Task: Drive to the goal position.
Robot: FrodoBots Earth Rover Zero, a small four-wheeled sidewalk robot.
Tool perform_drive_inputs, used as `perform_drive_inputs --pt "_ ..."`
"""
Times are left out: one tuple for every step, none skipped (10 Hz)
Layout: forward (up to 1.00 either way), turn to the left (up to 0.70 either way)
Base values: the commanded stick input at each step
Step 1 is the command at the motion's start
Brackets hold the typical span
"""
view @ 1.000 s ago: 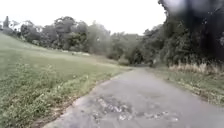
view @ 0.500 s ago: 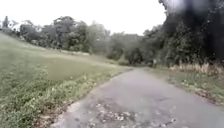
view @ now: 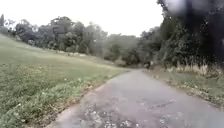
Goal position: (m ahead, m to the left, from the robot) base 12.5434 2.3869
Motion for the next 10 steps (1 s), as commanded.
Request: perform_drive_inputs --pt "0.5 -0.5" --pt "0.5 -0.26" --pt "0.5 -0.14" --pt "0.5 -0.29" --pt "0.5 -0.36" --pt "0.5 -0.43" --pt "0.5 -0.46" --pt "0.5 -0.42" --pt "0.5 -0.3" --pt "0.5 -0.41"
